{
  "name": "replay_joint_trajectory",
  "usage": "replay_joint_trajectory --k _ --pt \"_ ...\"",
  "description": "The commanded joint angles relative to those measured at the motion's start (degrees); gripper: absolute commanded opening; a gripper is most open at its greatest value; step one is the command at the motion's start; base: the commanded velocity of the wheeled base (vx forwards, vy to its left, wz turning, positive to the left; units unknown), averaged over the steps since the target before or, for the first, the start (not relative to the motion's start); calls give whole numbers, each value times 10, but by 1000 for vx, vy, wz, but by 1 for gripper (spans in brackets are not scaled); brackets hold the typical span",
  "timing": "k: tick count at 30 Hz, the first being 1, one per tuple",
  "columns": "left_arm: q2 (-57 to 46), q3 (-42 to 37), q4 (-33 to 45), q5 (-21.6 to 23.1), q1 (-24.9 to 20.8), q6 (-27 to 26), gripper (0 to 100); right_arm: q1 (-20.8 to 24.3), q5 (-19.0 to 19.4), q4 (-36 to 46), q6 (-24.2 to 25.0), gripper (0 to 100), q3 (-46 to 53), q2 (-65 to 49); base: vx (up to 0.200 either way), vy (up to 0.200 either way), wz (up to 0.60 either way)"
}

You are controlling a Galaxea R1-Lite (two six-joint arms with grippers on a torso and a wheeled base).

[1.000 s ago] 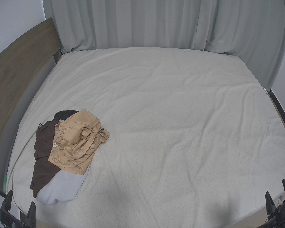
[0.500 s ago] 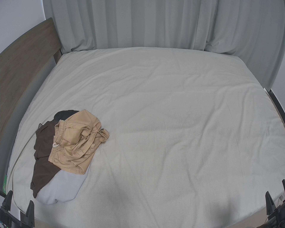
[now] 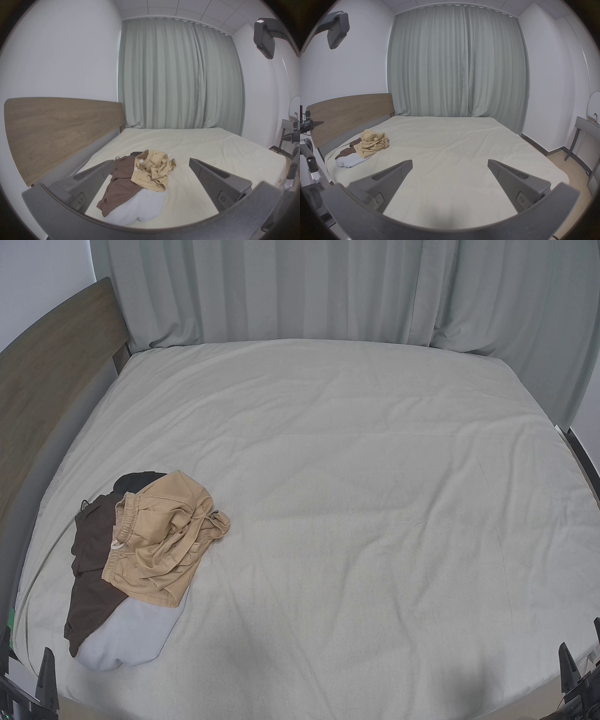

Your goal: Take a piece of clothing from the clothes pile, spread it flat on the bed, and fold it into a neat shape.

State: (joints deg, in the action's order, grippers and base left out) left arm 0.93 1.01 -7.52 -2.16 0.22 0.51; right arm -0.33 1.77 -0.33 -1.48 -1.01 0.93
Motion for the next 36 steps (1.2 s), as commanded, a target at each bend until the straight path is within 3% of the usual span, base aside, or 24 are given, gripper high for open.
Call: replay_joint_trajectory --k 1,8,20,30,36 --pt "-9 -6 21 9 -2 -8 100 0 0 0 0 100 10 -8 0 0 0" --pt "44 53 30 26 -6 -7 100 0 0 0 1 100 10 -8 0 0 0" --pt "102 86 30 51 -16 -4 100 1 0 0 4 100 10 -8 0 0 0" --pt "192 127 27 87 -26 93 100 1 0 0 5 100 10 -8 0 0 0" --pt "232 134 23 91 -26 105 100 1 -1 0 5 100 10 -8 0 0 0"
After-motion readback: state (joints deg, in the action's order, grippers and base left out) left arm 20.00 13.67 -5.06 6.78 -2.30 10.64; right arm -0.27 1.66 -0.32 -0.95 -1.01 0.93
